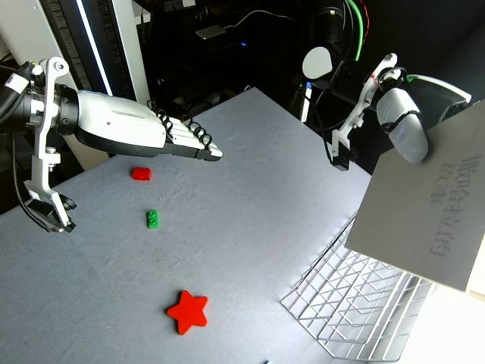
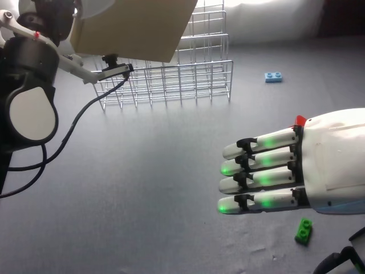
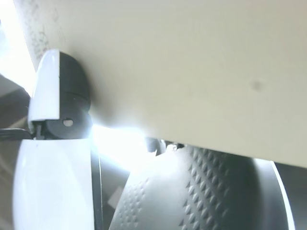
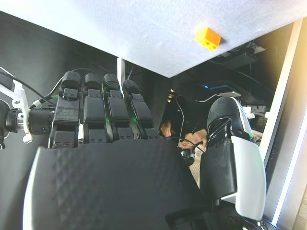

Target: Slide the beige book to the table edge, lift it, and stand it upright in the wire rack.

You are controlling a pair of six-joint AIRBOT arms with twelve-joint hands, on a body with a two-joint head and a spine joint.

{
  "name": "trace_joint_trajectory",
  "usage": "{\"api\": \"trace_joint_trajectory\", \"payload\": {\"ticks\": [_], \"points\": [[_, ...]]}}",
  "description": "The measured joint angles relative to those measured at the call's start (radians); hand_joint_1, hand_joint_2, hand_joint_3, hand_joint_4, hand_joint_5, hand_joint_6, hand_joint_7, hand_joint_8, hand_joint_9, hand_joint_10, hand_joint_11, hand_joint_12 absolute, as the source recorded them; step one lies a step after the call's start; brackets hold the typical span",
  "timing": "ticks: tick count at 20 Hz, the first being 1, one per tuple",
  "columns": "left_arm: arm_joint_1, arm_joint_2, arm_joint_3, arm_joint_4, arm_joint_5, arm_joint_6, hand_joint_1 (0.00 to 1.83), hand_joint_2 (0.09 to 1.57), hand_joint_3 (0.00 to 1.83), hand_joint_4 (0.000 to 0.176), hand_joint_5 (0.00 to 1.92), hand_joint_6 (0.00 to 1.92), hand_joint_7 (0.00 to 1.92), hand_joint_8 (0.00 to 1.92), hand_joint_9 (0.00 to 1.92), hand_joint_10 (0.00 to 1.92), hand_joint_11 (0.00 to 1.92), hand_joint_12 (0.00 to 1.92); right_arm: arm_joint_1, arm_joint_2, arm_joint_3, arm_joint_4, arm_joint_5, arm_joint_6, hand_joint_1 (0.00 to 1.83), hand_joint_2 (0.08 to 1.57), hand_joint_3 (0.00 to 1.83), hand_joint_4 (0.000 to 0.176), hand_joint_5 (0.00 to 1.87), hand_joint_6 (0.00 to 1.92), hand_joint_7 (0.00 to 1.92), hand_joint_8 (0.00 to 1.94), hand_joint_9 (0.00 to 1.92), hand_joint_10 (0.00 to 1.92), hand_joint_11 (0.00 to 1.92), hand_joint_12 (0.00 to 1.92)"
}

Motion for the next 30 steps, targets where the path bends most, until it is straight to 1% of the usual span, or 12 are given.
{"api": "trace_joint_trajectory", "payload": {"ticks": [4,6,8,10,12,14,16,19,22,26,27,30], "points": [[0.016,-0.032,0.043,0.001,0.031,-0.005,1.35,1.21,0.0,0.0,0.76,1.23,0.82,1.3,0.71,1.49,0.54,1.43,0.0,0.0,0.0,0.0,0.005,0.0,0.0,1.08,0.0,0.0,0.0,0.0,0.0,0.0,0.0,0.0,0.0,0.0],[0.029,-0.049,0.063,0.001,0.041,-0.006,1.35,1.19,0.0,0.0,0.79,1.17,0.85,1.27,0.73,1.45,0.56,1.4,0.0,0.0,0.0,0.0,0.005,-0.001,0.0,1.08,0.0,0.0,0.0,0.0,0.0,0.0,0.0,0.0,0.0,0.0],[0.034,-0.072,0.086,0.003,0.05,-0.009,1.35,1.2,0.0,0.0,0.8,1.16,0.83,1.3,0.72,1.47,0.56,1.41,0.0,-0.002,0.0,0.0,0.006,-0.007,0.0,1.07,0.0,0.0,0.0,0.0,0.0,0.0,0.0,0.0,0.0,0.0],[0.045,-0.089,0.102,0.005,0.071,-0.015,1.35,1.2,0.0,0.0,0.77,1.21,0.82,1.3,0.71,1.48,0.53,1.39,0.0,-0.002,0.0,0.0,0.007,-0.008,0.0,1.08,0.0,0.0,0.01,0.0,0.0,0.0,0.0,0.0,0.0,0.0],[0.057,-0.103,0.116,0.004,0.09,-0.024,1.35,1.19,0.0,0.0,0.81,1.15,0.84,1.26,0.73,1.46,0.55,1.38,0.0,-0.004,0.0,0.0,0.007,-0.018,0.0,1.08,0.0,0.0,0.01,0.01,0.0,0.0,0.0,0.0,0.0,0.0],[0.066,-0.109,0.127,-0.005,0.099,-0.028,1.35,1.19,0.0,0.0,0.81,1.15,0.84,1.26,0.73,1.46,0.55,1.38,-0.007,-0.006,0.0,0.003,0.006,-0.019,0.0,1.08,0.0,0.0,0.01,0.01,0.0,0.0,0.0,0.0,0.0,0.0],[0.075,-0.114,0.139,-0.014,0.109,-0.034,1.35,1.21,0.0,0.0,0.77,1.17,0.82,1.28,0.71,1.53,0.53,1.41,-0.008,-0.006,0.0,-0.004,0.008,-0.02,0.0,1.08,0.0,0.0,0.02,0.0,0.0,0.0,0.0,0.0,0.0,0.0],[0.087,-0.117,0.153,-0.022,0.128,-0.039,1.35,1.2,0.0,0.0,0.8,1.14,0.83,1.28,0.71,1.5,0.54,1.42,-0.008,-0.017,0.0,-0.003,0.001,-0.034,0.0,1.08,0.0,0.0,0.0,0.0,0.0,0.0,0.0,0.0,0.0,0.0],[0.093,-0.13,0.169,-0.042,0.142,-0.045,1.35,1.21,0.0,0.0,0.79,1.15,0.81,1.35,0.69,1.49,0.54,1.43,-0.008,-0.019,-0.002,0.0,0.008,-0.032,0.0,1.08,0.0,0.0,0.02,0.01,0.0,0.0,0.0,0.0,0.01,0.01],[0.095,-0.149,0.183,-0.039,0.153,-0.046,1.35,1.2,0.0,0.0,0.79,1.17,0.84,1.27,0.72,1.47,0.54,1.4,-0.008,-0.019,-0.002,0.0,0.005,-0.031,0.0,1.08,0.0,0.0,0.01,0.0,0.0,0.0,0.0,0.0,0.0,0.0],[0.095,-0.155,0.188,-0.032,0.156,-0.046,1.35,1.2,0.0,0.0,0.78,1.16,0.82,1.32,0.7,1.49,0.54,1.42,-0.007,-0.019,-0.002,0.0,0.007,-0.031,0.0,1.09,0.0,0.0,0.01,0.0,0.0,0.0,0.0,0.0,0.0,0.0],[0.095,-0.172,0.193,-0.019,0.166,-0.046,1.35,1.2,0.0,0.0,0.79,1.15,0.82,1.34,0.7,1.48,0.55,1.44,-0.008,-0.019,-0.002,0.0,0.006,-0.031,0.0,1.07,0.0,0.0,0.01,0.0,0.0,0.0,0.0,0.0,0.0,0.0]]}}
